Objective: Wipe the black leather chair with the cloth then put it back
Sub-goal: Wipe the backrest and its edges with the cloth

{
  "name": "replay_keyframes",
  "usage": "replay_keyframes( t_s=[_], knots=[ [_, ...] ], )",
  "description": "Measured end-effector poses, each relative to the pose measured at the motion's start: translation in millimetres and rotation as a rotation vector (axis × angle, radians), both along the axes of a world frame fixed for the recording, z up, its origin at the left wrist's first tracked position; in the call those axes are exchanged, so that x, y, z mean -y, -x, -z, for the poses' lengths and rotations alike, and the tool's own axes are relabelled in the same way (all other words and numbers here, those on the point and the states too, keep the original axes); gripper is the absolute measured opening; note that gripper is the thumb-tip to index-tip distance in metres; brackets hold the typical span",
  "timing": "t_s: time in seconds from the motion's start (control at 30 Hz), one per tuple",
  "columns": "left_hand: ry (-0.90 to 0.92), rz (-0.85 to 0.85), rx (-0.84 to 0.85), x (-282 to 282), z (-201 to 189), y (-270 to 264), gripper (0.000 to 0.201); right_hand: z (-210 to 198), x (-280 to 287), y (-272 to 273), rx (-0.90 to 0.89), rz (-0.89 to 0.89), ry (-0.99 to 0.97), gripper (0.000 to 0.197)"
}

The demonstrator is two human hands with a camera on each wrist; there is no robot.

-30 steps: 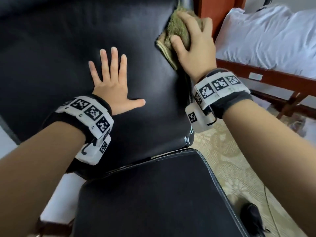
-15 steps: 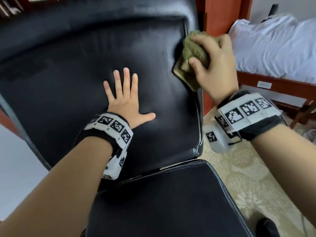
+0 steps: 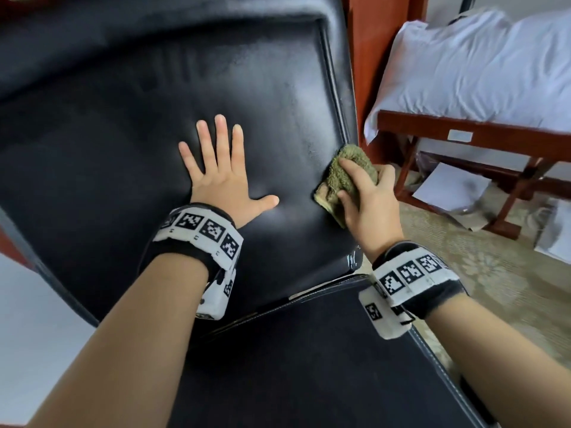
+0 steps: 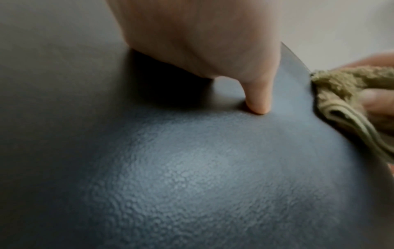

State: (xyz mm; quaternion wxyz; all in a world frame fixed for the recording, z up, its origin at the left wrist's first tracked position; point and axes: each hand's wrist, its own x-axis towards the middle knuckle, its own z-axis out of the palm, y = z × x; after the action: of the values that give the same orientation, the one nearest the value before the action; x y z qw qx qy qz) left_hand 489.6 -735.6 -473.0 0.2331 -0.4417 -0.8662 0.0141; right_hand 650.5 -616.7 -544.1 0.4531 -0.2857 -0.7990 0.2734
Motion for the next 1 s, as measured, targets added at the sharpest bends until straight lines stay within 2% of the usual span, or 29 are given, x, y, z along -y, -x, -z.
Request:
replay_keyframes(
  t_s=[0.13,0.23,0.33,0.4,0.47,0.57,0.77,0.83,0.9,1.0],
  knots=[
    [0.007,-0.003,-0.009,1,1,1,0.125,11,7,-13,0.063,0.014,0.026,0.046],
    [0.005,-0.003,-0.017,1,1,1,0.125,-3,8,-18,-0.076,0.046,-0.052,0.043],
    [-0.003,0.004,-0.020,1,2,1,0.125,-34,6,-11,-0.241,0.081,-0.118,0.044],
    [-0.011,0.014,-0.024,1,2,1,0.125,-55,5,0,-0.288,0.080,-0.170,0.045],
    [-0.018,0.022,-0.030,2,2,2,0.125,-63,3,11,-0.263,0.058,-0.181,0.046],
    [-0.025,0.026,-0.044,2,4,3,0.125,-44,4,19,-0.132,0.017,-0.059,0.048],
    [-0.052,0.049,-0.071,1,7,5,0.124,39,30,-10,0.019,0.027,0.049,0.048],
    [-0.056,0.055,-0.076,1,7,5,0.123,53,33,-19,0.078,0.018,0.090,0.047],
    [-0.058,0.056,-0.076,1,6,5,0.123,55,29,-25,0.066,0.009,0.078,0.045],
    [-0.059,0.060,-0.073,3,6,6,0.123,37,22,-27,-0.076,0.028,0.022,0.043]
  ],
)
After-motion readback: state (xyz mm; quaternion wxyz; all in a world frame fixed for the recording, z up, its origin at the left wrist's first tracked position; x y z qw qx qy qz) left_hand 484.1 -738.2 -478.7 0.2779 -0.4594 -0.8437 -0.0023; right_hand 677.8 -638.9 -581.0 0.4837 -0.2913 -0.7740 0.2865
